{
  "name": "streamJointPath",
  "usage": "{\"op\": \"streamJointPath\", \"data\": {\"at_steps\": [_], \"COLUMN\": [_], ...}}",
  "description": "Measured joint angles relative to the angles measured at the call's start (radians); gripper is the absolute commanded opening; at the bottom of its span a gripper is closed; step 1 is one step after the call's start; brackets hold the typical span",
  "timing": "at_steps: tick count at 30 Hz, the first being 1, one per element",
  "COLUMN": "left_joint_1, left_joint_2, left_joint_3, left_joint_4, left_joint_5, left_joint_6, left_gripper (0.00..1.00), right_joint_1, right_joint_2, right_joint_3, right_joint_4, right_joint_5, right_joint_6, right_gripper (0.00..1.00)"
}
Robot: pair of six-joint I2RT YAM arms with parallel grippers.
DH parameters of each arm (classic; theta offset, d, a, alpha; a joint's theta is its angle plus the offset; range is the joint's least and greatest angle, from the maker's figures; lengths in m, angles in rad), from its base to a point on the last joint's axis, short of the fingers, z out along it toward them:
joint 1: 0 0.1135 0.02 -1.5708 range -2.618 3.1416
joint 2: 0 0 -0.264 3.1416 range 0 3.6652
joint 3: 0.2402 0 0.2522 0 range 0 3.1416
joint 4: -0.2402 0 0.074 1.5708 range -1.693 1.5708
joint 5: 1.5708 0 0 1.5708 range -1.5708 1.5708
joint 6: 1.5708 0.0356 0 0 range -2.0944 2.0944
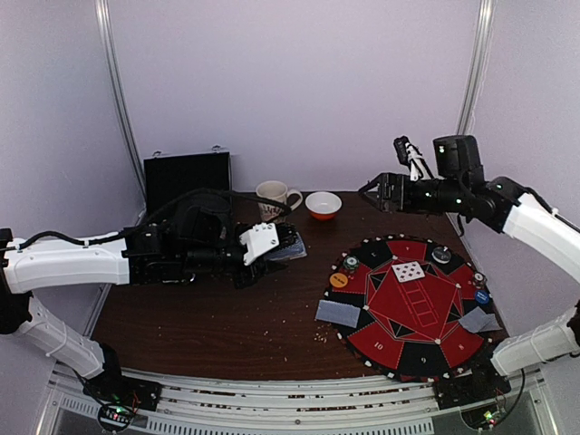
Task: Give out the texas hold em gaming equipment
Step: Pick up the poker card from the face-down deck piles.
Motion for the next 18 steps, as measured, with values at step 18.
{"op": "streamJointPath", "data": {"at_steps": [18], "left_joint_1": [0.0], "left_joint_2": [-0.002], "left_joint_3": [0.0], "left_joint_4": [-0.002], "left_joint_5": [0.011], "left_joint_6": [0.0], "left_gripper": [0.36], "right_joint_1": [0.331], "right_joint_2": [0.119], "right_joint_3": [-0.1], "right_joint_4": [0.414], "right_joint_5": [-0.341], "right_joint_6": [0.049], "right_gripper": [0.95]}}
